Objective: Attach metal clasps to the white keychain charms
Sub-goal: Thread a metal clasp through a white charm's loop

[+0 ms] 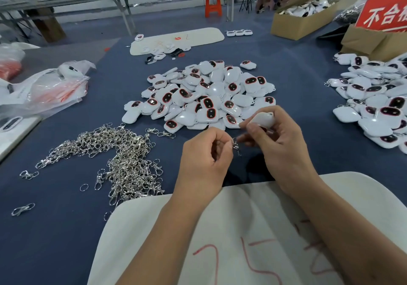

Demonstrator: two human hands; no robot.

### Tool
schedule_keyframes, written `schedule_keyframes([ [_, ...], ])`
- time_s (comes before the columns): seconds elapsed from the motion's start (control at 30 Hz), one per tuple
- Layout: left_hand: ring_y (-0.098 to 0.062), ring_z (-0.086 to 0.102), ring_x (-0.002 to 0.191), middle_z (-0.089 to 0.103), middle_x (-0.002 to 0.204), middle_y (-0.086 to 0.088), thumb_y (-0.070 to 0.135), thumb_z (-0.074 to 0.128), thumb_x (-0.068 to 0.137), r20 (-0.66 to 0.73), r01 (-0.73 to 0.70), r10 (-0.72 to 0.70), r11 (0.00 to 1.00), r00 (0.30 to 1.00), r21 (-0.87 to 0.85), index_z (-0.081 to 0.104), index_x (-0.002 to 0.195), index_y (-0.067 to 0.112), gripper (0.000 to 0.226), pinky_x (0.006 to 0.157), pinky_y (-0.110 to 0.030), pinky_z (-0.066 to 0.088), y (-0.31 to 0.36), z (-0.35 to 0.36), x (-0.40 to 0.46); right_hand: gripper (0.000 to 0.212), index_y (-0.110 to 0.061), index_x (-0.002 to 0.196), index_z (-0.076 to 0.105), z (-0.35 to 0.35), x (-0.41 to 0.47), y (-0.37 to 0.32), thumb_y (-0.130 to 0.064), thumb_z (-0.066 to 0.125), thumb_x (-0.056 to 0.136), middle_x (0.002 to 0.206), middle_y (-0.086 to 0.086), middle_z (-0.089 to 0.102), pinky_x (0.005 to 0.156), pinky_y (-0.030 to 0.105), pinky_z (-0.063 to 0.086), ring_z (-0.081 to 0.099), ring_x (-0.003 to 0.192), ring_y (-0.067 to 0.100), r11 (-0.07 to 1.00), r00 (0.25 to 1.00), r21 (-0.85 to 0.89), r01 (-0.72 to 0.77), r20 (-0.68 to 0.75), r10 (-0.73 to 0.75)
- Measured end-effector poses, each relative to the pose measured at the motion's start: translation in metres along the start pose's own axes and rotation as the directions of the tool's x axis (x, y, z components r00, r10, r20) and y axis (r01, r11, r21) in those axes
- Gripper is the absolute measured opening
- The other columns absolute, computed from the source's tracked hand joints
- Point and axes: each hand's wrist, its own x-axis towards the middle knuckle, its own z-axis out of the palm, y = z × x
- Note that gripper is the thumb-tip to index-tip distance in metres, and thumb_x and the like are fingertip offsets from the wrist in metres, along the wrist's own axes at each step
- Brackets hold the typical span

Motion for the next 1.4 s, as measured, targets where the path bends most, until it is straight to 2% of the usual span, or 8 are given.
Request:
schedule_keyframes([
  [0.1,-0.015,0.056,0.063,0.062,0.069,0.006,0.01,0.063,0.089,0.019,-0.034,0.033,0.998,0.999,0.06,0.065,0.079,0.019,0.013,0.058,-0.025,0.045,-0.0011,0.0,0.0005,0.027,-0.02,0.111,0.047,-0.0009,-0.0002,-0.0023,-0.015,0.07,0.1,0.092,0.007,0.078,0.058,0.025,0.052,0.059,0.056,0.018,0.996,0.997,0.058,-0.072,0.01,0.071],
  [0.17,-0.016,0.056,0.067,0.062,0.073,0.008,0.006,0.064,0.088,0.059,-0.072,0.062,0.979,0.996,0.189,0.064,0.082,0.019,0.014,0.062,-0.029,0.046,-0.0026,0.0001,0.0,0.018,-0.022,0.108,0.054,-0.0011,-0.0008,-0.0027,-0.022,0.07,0.101,0.085,0.002,0.077,0.052,0.026,0.046,0.051,0.055,0.016,0.999,0.998,0.011,-0.048,0.038,0.047],
  [0.3,-0.01,0.052,0.07,0.062,0.079,0.011,0.004,0.065,0.085,0.112,-0.134,0.102,0.934,0.988,0.33,0.063,0.086,0.017,0.013,0.066,-0.031,0.047,-0.0012,0.0011,-0.002,0.005,-0.034,0.107,0.068,-0.0012,-0.0004,0.0002,-0.033,0.067,0.102,0.065,-0.001,0.047,0.056,0.029,0.036,0.041,0.06,0.017,0.997,0.999,-0.068,-0.03,0.023,0.032],
  [0.43,-0.009,0.053,0.071,0.062,0.079,0.011,0.001,0.065,0.081,0.129,-0.178,0.143,0.929,0.981,0.325,0.066,0.086,0.016,0.015,0.065,-0.031,0.047,-0.0003,0.0004,-0.0022,0.006,-0.029,0.092,0.07,-0.0003,-0.0024,-0.0004,-0.024,0.069,0.096,0.06,-0.004,0.052,0.048,0.016,0.034,0.04,0.055,0.007,0.985,0.999,-0.172,-0.034,-0.016,0.032],
  [0.63,-0.008,0.052,0.071,0.062,0.079,0.011,0.0,0.064,0.079,0.16,-0.235,0.192,0.918,0.968,0.321,0.065,0.086,0.017,0.019,0.063,-0.025,0.045,0.0012,-0.0001,-0.0035,0.012,-0.022,0.075,0.07,0.003,-0.0028,-0.0025,-0.025,0.061,0.083,0.061,-0.004,0.061,0.047,0.018,0.035,0.043,0.054,0.006,0.964,0.997,-0.254,-0.082,-0.016,0.08],
  [0.83,-0.012,0.055,0.073,0.06,0.079,0.01,0.0,0.065,0.084,0.155,-0.221,0.182,0.933,0.971,0.286,0.064,0.088,0.016,0.016,0.065,-0.031,0.047,0.0008,-0.0008,-0.0047,0.012,-0.021,0.072,0.069,0.001,-0.0013,-0.0051,-0.025,0.061,0.08,0.067,0.013,0.06,0.047,0.02,0.033,0.04,0.054,0.008,0.962,0.995,-0.256,-0.094,-0.011,0.094],
  [1.0,-0.012,0.056,0.075,0.062,0.081,0.009,0.0,0.063,0.085,0.175,-0.214,0.167,0.932,0.97,0.293,0.066,0.091,0.014,0.016,0.067,-0.035,0.049,0.0038,-0.0007,-0.0057,0.013,-0.02,0.07,0.069,0.0012,-0.0023,-0.0068,-0.024,0.06,0.079,0.056,-0.004,0.053,0.044,0.016,0.03,0.036,0.05,0.005,0.96,0.995,-0.263,-0.097,0.011,0.104],
  [1.4,-0.016,0.058,0.075,0.063,0.081,0.006,0.005,0.062,0.09,0.145,-0.21,0.176,0.942,0.974,0.262,0.063,0.089,0.017,0.012,0.067,-0.035,0.046,0.0009,-0.0043,-0.0026,0.018,-0.018,0.072,0.07,0.0022,-0.0043,-0.0072,-0.013,0.061,0.086,0.057,-0.007,0.057,0.045,0.014,0.031,0.039,0.049,0.003,0.967,0.997,-0.243,-0.078,-0.035,0.072],
])
